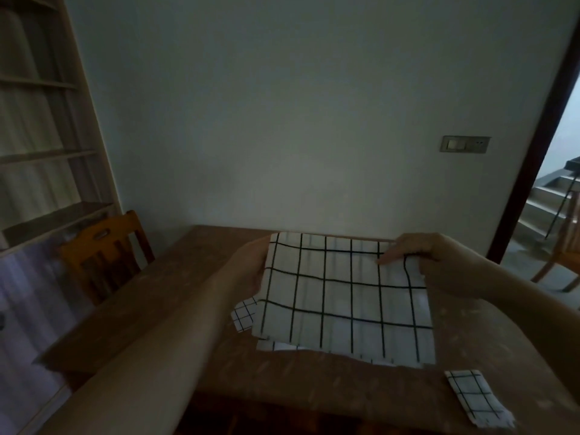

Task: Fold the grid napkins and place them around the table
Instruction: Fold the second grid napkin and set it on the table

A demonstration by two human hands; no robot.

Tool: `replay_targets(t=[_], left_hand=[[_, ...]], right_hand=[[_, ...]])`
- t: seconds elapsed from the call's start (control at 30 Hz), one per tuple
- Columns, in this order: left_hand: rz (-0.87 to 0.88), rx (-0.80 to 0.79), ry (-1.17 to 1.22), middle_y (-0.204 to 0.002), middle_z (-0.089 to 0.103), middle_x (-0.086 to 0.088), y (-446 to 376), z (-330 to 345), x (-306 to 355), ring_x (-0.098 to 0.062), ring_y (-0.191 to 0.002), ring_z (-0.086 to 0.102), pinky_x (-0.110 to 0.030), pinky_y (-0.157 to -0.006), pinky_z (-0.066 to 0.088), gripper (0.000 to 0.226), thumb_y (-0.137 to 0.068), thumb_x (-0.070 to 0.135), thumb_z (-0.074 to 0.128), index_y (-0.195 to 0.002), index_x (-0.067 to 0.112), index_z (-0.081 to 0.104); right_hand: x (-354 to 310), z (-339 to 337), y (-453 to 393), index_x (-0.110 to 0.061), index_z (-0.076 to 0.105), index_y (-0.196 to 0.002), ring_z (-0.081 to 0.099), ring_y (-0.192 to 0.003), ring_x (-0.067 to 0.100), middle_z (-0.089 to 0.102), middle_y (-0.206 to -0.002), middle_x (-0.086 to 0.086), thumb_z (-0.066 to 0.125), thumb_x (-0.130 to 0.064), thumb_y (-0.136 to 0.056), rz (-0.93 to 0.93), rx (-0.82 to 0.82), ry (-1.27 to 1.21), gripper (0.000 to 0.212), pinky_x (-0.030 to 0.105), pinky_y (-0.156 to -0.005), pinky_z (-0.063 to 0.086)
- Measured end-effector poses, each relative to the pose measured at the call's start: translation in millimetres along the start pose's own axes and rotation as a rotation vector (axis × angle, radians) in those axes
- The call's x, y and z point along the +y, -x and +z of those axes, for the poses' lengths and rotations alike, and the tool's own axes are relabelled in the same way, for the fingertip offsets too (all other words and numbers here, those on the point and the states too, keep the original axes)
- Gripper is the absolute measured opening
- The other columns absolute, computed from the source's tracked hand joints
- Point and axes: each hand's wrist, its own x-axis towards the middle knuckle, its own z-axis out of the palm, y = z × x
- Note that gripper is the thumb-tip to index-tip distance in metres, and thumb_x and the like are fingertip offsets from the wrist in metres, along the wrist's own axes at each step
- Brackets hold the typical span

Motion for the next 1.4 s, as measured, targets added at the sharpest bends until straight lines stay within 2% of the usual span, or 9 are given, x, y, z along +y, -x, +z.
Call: replay_targets(t=[0.1, 0.2, 0.33, 0.47, 0.7, 0.87, 1.03, 1.17, 1.4], left_hand=[[0.049, -0.056, -0.026, -0.103, 0.074, -0.018, 12.3, 6.0, 12.6, -0.025, -0.088, 0.070, -0.036, -0.078, 0.056, 0.022, -0.099, 0.022, 0.054, -0.098, 0.014, 0.074], [0.146, -0.062, -0.276, -0.097, 0.070, -0.002, 22.8, 16.2, 22.9, -0.016, -0.089, 0.065, -0.035, -0.086, 0.052, 0.019, -0.100, 0.025, 0.052, -0.090, 0.030, 0.067], [0.232, -0.240, -0.521, -0.104, 0.071, 0.009, 22.8, 37.3, 30.7, -0.005, -0.094, 0.067, -0.026, -0.081, 0.053, 0.019, -0.097, 0.034, 0.055, -0.106, 0.029, 0.072], [0.258, -0.343, -0.575, -0.105, 0.074, 0.011, 18.5, 46.3, 29.8, -0.003, -0.098, 0.069, -0.027, -0.089, 0.053, 0.020, -0.097, 0.030, 0.059, -0.106, 0.024, 0.076], [0.297, -0.298, -0.498, -0.100, 0.069, 0.023, 23.1, 38.3, 26.3, 0.007, -0.098, 0.061, -0.020, -0.090, 0.045, 0.017, -0.087, 0.051, 0.061, -0.096, 0.039, 0.069], [0.277, -0.350, -0.904, -0.101, 0.068, 0.014, 18.1, 28.0, 16.8, -0.008, -0.092, 0.065, -0.029, -0.078, 0.053, 0.035, -0.083, 0.053, 0.070, -0.108, 0.028, 0.068], [0.315, -0.238, -0.857, -0.119, 0.069, 0.006, 14.4, 25.9, 14.3, -0.009, -0.106, 0.063, -0.034, -0.096, 0.051, 0.030, -0.098, 0.037, 0.056, -0.119, 0.019, 0.068], [0.337, -0.286, -0.880, -0.123, 0.068, 0.004, 15.7, 31.4, 19.9, -0.008, -0.107, 0.061, -0.027, -0.094, 0.046, 0.030, -0.102, 0.031, 0.050, -0.122, 0.018, 0.067], [0.322, -0.307, -0.954, -0.096, 0.066, 0.010, 8.4, 25.6, 20.7, -0.004, -0.080, 0.059, -0.023, -0.069, 0.045, 0.022, -0.095, 0.038, 0.060, -0.111, 0.027, 0.069]], right_hand=[[30.8, -2.2, -7.9, -0.055, 0.064, -0.105, 0.058, -0.108, -0.002, 0.061, -0.119, -0.022, 0.052, -0.018, -0.083, 0.116, -0.308, 0.086, 0.045, 0.024, -0.093, 0.047], [50.9, 8.1, -11.5, -0.048, 0.058, -0.106, 0.045, -0.116, -0.009, 0.052, -0.136, -0.016, 0.061, -0.062, -0.072, 0.183, -0.525, 0.281, 0.036, 0.020, -0.101, 0.036], [-8.2, 23.9, -23.2, -0.032, 0.051, -0.124, 0.053, -0.110, -0.004, 0.053, -0.116, -0.023, 0.066, -0.044, -0.084, 0.120, -0.078, -0.015, 0.044, 0.022, -0.097, 0.043], [-32.9, 45.3, -38.6, -0.033, 0.066, -0.110, 0.067, -0.080, 0.003, 0.071, -0.092, -0.013, 0.066, -0.055, -0.077, 0.085, -0.071, -0.073, 0.040, 0.028, -0.076, 0.055], [-28.5, 51.4, -39.2, -0.014, 0.073, -0.073, 0.040, -0.043, -0.001, 0.052, -0.047, -0.012, 0.068, -0.028, -0.087, 0.112, 0.011, -0.129, 0.021, 0.012, -0.049, 0.033], [-12.0, 46.4, -34.5, -0.030, 0.076, -0.077, 0.045, -0.056, 0.015, 0.058, -0.058, 0.000, 0.067, -0.039, -0.086, 0.175, 0.192, -0.285, 0.015, 0.031, -0.058, 0.035], [-9.3, 39.0, -26.9, -0.031, 0.072, -0.085, 0.053, -0.051, 0.003, 0.064, -0.061, -0.012, 0.069, -0.030, -0.087, 0.189, 0.226, -0.286, 0.003, 0.021, -0.059, 0.041], [-18.9, 31.5, -20.5, -0.038, 0.048, -0.124, 0.060, -0.065, -0.007, 0.062, -0.091, -0.010, 0.066, -0.023, -0.090, 0.088, 0.186, -0.160, 0.042, 0.008, -0.054, 0.043], [-15.6, 26.5, -22.0, -0.033, 0.068, -0.097, 0.062, -0.058, 0.002, 0.067, -0.070, -0.012, 0.065, -0.016, -0.089, 0.045, 0.282, -0.091, 0.018, 0.010, -0.054, 0.045]])
